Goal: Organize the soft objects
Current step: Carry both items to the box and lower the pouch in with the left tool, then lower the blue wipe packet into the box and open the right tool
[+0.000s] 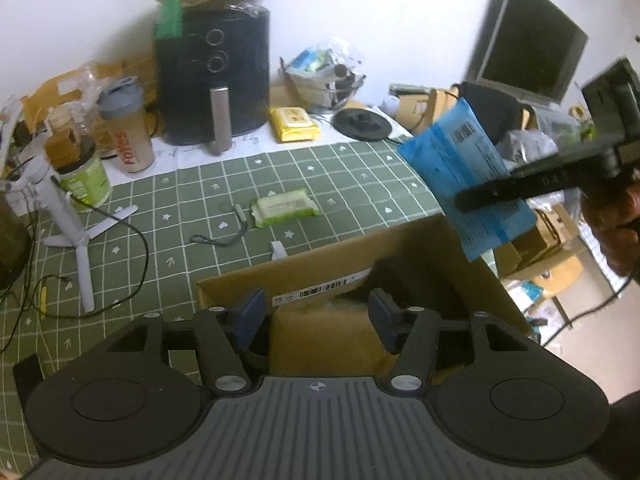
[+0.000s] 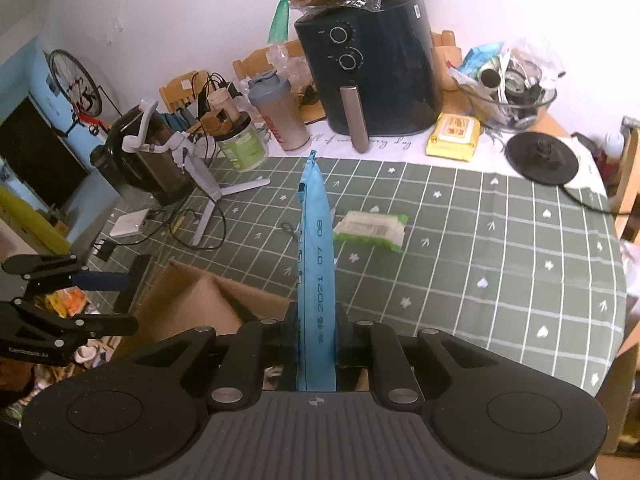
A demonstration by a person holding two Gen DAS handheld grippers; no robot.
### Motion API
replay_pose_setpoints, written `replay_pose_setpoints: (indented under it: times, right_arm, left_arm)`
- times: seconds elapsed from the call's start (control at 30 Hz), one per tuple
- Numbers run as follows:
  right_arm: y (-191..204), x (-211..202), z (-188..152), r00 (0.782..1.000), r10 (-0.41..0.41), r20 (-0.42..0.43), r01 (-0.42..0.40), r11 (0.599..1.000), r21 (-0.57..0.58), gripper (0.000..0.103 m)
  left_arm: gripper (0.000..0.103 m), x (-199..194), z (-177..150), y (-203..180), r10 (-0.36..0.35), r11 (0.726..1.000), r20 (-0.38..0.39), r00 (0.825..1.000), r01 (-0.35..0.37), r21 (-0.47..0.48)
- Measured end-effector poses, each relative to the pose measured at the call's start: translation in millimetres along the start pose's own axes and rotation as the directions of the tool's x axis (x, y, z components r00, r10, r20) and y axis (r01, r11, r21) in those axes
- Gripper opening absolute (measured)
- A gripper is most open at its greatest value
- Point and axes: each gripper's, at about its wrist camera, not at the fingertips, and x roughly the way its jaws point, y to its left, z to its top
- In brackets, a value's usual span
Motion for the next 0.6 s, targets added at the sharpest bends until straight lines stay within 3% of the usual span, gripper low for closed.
replay_pose_setpoints:
  times: [0.23, 0.6]
  right_arm:
    - [3, -7, -16, 1.000, 0.022, -0.001, -0.022, 1.000, 0.018, 0.017]
    - [7, -2, -27, 0.997, 0.075, -0.029, -0.073, 0.995, 0.071, 0.017]
  left_arm:
    - [0.056, -17, -7, -3, 0.033, 0.999, 0.011, 0.999, -0.033, -0.042]
    - [0.056, -12, -21, -7, 0.129, 0.987, -0.042, 0.991, -0.133, -0.095]
